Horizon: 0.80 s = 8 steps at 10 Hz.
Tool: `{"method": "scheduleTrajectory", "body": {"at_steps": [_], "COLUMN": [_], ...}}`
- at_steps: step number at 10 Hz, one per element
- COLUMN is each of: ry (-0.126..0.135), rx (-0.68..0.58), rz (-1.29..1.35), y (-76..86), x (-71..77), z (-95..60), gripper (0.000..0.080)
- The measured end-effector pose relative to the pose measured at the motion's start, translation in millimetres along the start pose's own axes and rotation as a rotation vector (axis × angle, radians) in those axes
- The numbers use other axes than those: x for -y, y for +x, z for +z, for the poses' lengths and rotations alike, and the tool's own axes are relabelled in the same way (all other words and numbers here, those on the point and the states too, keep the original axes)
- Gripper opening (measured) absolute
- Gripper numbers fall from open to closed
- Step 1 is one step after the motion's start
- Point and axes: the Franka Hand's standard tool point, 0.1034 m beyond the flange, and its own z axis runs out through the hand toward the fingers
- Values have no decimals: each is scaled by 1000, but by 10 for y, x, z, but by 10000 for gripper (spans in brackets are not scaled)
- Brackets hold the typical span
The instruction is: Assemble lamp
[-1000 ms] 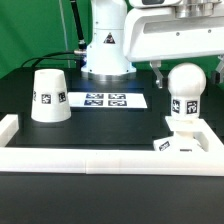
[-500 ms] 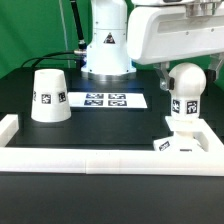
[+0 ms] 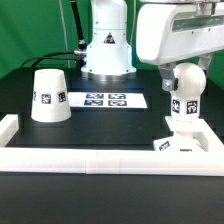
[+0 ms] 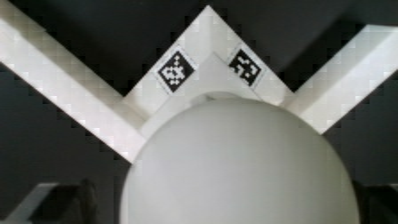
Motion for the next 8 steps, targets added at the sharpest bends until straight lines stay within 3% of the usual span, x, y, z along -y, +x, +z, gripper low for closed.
{"method": "scheduleTrajectory", "body": {"at_steps": [1,5,8], "ry": [0,1,5], "rx": [0,-1,-2], "rz": [1,83,493], "y": [-3,-1,11], "x": [-2,0,20], "z": [2,3,7], "gripper": [572,576,576]}}
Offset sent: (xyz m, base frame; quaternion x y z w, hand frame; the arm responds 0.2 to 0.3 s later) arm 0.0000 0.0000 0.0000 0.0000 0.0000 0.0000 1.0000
